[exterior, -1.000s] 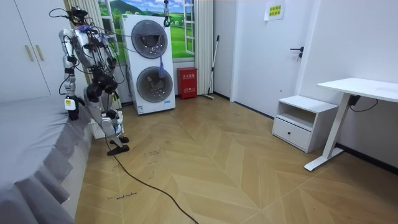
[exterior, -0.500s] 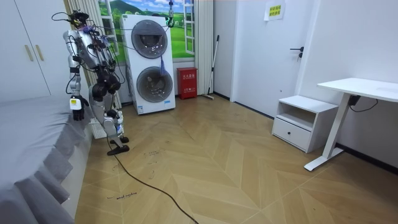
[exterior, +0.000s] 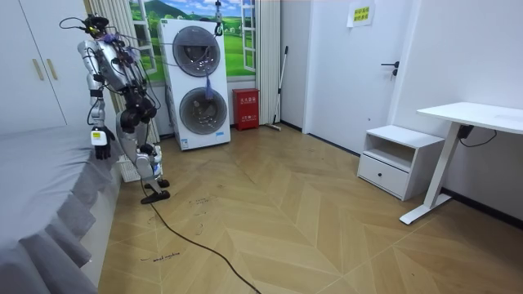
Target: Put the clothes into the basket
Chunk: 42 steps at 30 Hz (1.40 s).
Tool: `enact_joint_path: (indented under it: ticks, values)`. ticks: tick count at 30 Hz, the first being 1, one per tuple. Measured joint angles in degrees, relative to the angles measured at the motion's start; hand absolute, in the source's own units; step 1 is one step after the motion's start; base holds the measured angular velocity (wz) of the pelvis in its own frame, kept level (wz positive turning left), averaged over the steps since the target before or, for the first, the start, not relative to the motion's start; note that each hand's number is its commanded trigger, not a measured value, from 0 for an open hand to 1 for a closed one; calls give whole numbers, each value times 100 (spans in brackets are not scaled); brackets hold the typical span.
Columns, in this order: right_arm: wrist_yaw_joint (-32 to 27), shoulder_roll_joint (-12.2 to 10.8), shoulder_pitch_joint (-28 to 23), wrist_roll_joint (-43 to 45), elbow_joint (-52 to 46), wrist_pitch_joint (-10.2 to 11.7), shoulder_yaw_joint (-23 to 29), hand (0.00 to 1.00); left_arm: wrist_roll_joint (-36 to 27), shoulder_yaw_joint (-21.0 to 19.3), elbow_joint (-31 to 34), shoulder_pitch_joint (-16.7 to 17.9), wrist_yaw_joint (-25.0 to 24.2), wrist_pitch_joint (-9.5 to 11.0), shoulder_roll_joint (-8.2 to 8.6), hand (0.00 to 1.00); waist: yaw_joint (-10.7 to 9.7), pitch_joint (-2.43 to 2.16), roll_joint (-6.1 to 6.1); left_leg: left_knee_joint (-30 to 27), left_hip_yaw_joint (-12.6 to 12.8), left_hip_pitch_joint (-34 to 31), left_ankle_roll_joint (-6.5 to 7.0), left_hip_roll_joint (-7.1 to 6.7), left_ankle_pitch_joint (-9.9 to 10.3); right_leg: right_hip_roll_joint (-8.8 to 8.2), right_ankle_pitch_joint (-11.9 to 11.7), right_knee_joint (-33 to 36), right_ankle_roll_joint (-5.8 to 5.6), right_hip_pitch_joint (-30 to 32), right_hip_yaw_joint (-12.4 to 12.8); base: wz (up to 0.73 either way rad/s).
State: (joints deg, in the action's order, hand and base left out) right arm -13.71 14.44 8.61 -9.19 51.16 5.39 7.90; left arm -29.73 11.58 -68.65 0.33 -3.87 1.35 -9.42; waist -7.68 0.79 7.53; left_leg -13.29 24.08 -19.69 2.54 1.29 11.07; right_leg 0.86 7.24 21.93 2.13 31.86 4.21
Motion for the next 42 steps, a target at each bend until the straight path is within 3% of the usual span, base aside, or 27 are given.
enact_joint_path:
  ticks: [12,18,21,24,25,26,28,29,31,37,42]
  values:
    - [2,-35,29,-6,158,1,-6,0,-1,0,-15,4,-1,-22,-2,0,41,12,-17,61,-145,148,4,1,-5,-68,14,-195,-22,-300,-214,9]
    - [94,-118,-273,-249,188,-1,-297,0,1,144,4,10,-13,-23,-23,0,40,11,-24,64,-240,264,4,0,-5,-87,57,-232,-42,-480,-299,8]
    - [265,-130,-577,-658,218,9,-365,0,38,228,17,117,-23,19,-21,0,29,18,-52,183,-310,626,-7,-5,-10,-107,140,-338,-19,-903,-444,24]
    - [483,-179,-945,-997,512,66,-480,0,288,203,27,279,-8,141,-17,0,9,17,-157,286,-578,1039,-42,-7,-31,-113,178,-566,-5,-1457,-617,34]
    - [575,-235,-1114,-1148,646,86,-480,0,351,163,52,366,-2,189,-14,0,28,37,-272,323,-658,1194,-51,-9,-36,-113,202,-666,-9,-1677,-687,45]
    - [654,-324,-1222,-1336,756,81,-480,0,366,142,104,478,0,246,-14,0,29,-34,-299,340,-745,1285,-52,-8,-37,-122,214,-763,-3,-1841,-805,44]
    - [800,-460,-1371,-1483,938,81,-500,0,525,120,163,576,10,274,2,0,5,-24,-421,367,-859,1433,-65,-11,-45,-138,215,-871,-3,-2100,-960,44]
    - [927,-532,-1421,-1544,1146,80,-517,0,642,94,186,612,76,278,40,0,31,-52,-487,380,-907,1482,-68,-13,-46,-141,213,-964,-4,-2223,-1038,42]
    - [1030,-619,-1432,-1585,1399,68,-559,0,753,80,186,614,142,278,122,0,52,-65,-550,391,-1022,1589,-69,-29,-45,-151,207,-1097,-17,-2441,-1159,39]
    - [1206,-707,-1435,-1549,1668,-60,-1004,0,1075,-114,318,581,365,288,213,0,209,-20,-702,407,-1412,1941,-68,-119,-45,-238,276,-1239,-87,-3008,-1464,31]
    - [1435,-758,-1375,-1286,1758,-188,-1134,0,1192,-418,332,648,452,285,231,0,469,-46,-811,415,-1680,2037,-68,-186,-45,-285,321,-1328,-129,-3264,-1725,31]
